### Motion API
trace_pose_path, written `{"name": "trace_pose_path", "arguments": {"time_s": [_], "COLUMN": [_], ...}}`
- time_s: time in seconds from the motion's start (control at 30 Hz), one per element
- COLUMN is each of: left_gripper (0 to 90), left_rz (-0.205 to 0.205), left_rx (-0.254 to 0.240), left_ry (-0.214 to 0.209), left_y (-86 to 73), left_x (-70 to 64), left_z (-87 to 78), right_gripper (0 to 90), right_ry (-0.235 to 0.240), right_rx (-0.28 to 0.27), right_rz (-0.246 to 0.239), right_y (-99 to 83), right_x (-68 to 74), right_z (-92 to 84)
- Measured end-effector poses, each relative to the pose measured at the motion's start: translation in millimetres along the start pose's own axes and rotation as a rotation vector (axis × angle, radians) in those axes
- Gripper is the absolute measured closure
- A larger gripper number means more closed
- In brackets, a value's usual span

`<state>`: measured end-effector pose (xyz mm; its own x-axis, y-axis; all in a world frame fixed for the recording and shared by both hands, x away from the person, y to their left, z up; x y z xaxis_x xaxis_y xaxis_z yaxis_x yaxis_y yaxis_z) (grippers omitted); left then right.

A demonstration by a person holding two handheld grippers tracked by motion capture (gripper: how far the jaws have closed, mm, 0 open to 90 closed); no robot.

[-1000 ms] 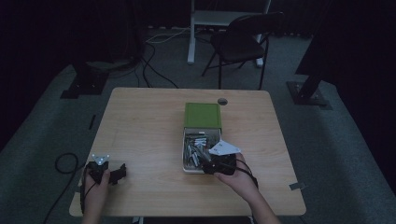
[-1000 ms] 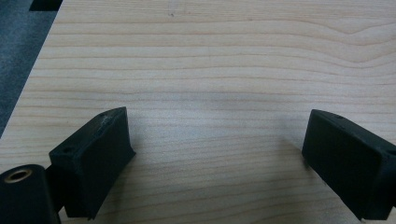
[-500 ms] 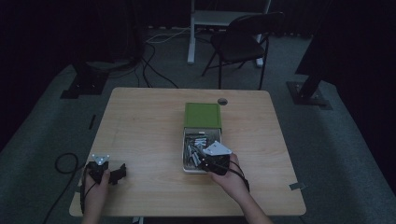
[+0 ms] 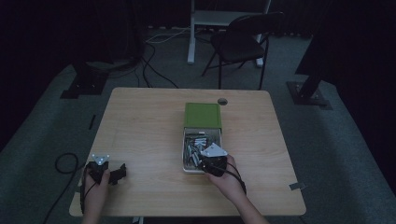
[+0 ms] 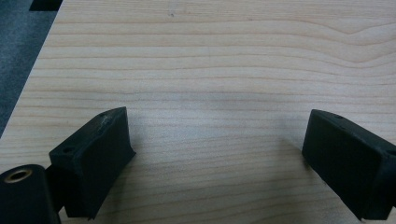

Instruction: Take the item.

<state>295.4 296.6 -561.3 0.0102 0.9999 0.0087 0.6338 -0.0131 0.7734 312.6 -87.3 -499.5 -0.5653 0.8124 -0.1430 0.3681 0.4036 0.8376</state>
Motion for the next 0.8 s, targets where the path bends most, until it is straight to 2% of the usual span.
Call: {"name": "trace_pose_path", "arguments": {"time_s": [0.27,0.37,0.57,0.8], "left_gripper": [8.7,8.7,8.7,8.7], "left_rz": [0.000,0.001,0.000,0.000], "left_rx": [0.000,0.000,0.000,0.000], "left_ry": [0.000,0.000,0.000,0.000], "left_y": [0.0,0.0,0.0,0.0], "left_x": [0.0,0.0,0.0,0.0], "left_z": [0.0,0.0,0.0,0.0], "right_gripper": [87.9,89.6,90.0,90.0], "right_ry": [-0.009,-0.006,-0.023,-0.003], "right_rx": [-0.015,-0.016,-0.040,-0.052], "right_rz": [0.010,-0.003,0.022,0.033], "right_y": [2.1,3.8,8.9,13.5], "right_x": [0.1,0.1,-2.7,-6.8], "right_z": [-4.5,-6.5,-11.2,-17.3]}}
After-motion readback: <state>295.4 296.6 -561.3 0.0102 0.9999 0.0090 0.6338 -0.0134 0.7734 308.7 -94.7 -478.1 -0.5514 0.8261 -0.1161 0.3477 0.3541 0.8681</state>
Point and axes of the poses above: each handheld gripper's, and its own axes: z roughly forward along the jaws, y roughly out of its top, x roughly to its left, the point moved 1 cm from there along z, roughly forward along the jaws, and after that the axes turned 6 degrees about -x, right-handed, at the moved point
